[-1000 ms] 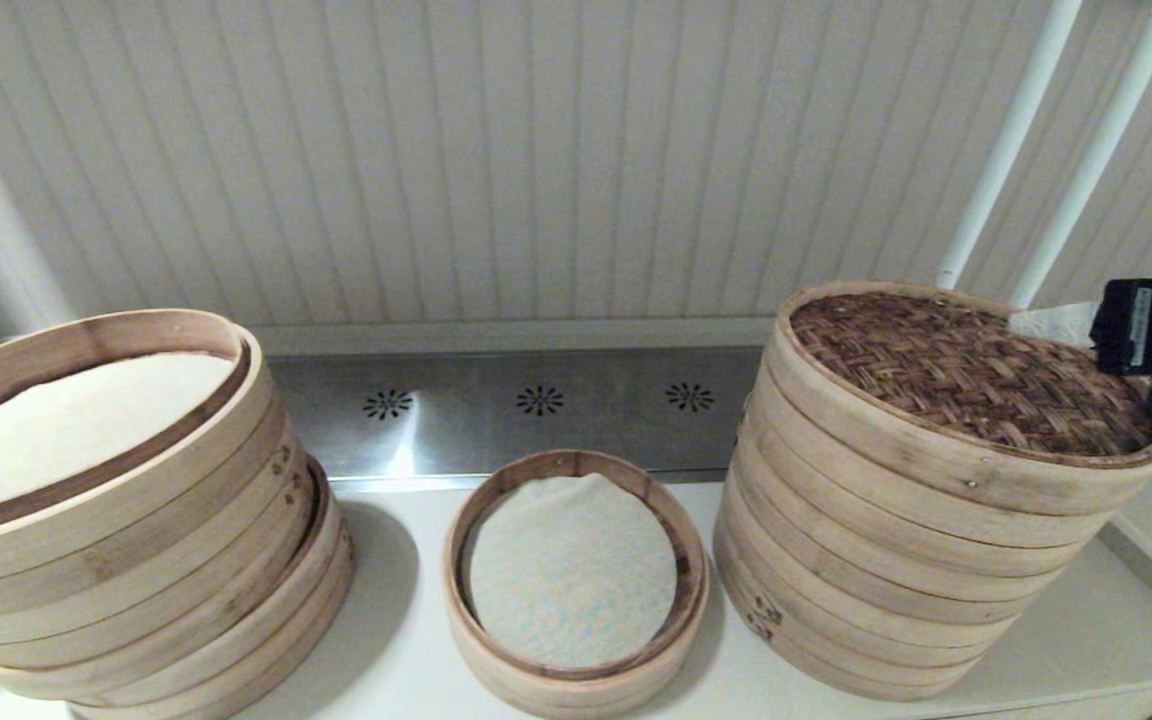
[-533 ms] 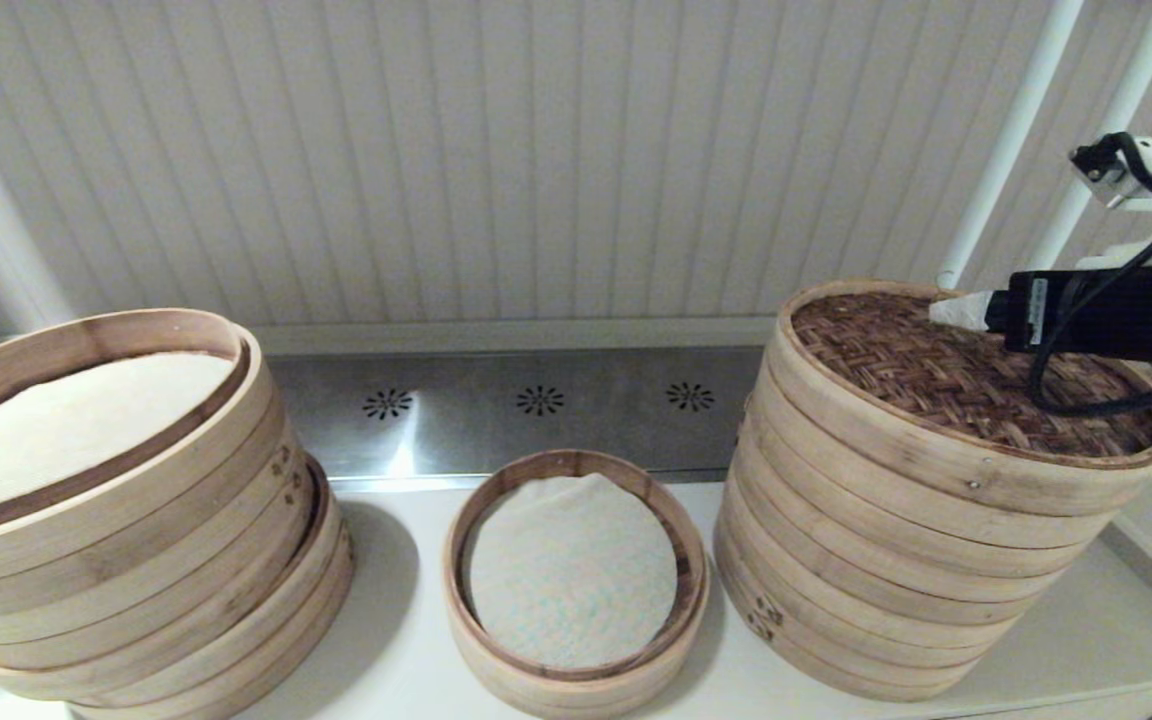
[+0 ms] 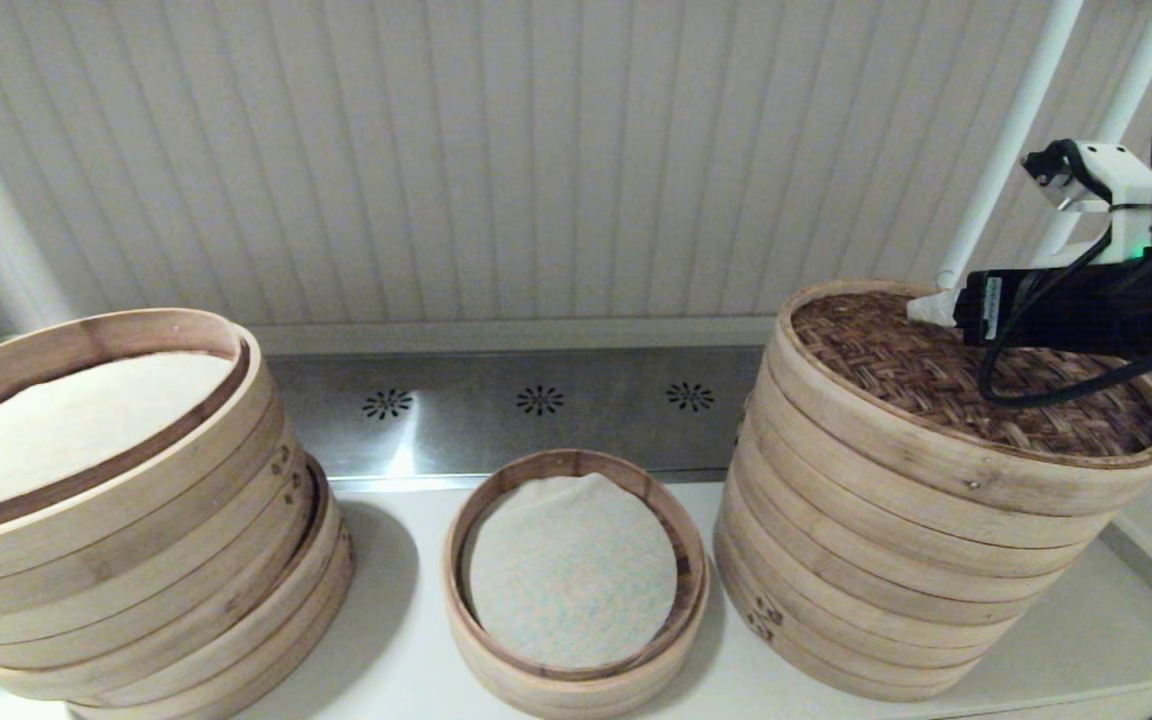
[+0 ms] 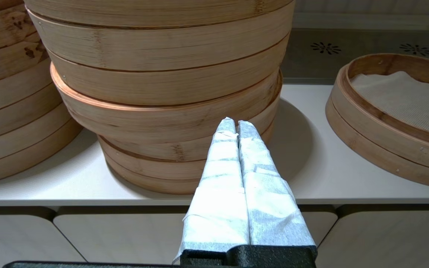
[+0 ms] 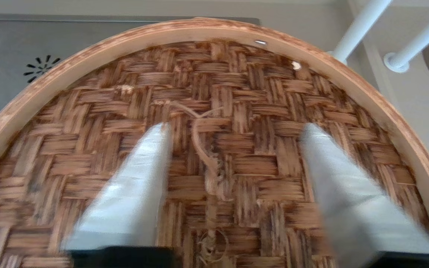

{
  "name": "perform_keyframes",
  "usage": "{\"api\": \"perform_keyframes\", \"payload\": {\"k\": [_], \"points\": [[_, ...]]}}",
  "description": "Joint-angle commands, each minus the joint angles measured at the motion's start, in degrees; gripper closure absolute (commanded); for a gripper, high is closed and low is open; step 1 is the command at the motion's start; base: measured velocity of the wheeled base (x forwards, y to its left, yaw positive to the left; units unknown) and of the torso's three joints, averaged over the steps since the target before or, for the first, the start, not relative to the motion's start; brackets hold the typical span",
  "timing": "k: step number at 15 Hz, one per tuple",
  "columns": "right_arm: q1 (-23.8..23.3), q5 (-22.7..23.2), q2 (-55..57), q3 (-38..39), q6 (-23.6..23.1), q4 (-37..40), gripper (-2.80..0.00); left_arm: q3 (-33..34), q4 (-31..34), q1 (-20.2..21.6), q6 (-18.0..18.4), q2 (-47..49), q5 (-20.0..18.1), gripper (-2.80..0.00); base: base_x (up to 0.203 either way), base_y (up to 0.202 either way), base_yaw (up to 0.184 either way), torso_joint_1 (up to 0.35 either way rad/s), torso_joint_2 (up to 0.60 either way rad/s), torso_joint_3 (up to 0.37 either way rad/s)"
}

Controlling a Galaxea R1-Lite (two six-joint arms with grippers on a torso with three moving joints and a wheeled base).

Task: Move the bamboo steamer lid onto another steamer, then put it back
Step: Pick up the steamer

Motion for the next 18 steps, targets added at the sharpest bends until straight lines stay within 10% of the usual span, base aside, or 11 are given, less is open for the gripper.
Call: {"api": "perform_keyframes", "payload": {"k": [1, 18], "points": [[0.0, 0.0, -0.3, 0.1, 0.1, 0.1, 0.0, 0.0, 0.0, 0.0, 0.0, 0.0, 0.0, 0.0, 0.0, 0.0, 0.0, 0.0, 0.0, 0.0], [0.0, 0.1, -2.7, 0.1, 0.1, 0.1, 0.0, 0.0, 0.0, 0.0, 0.0, 0.0, 0.0, 0.0, 0.0, 0.0, 0.0, 0.0, 0.0, 0.0]]}}
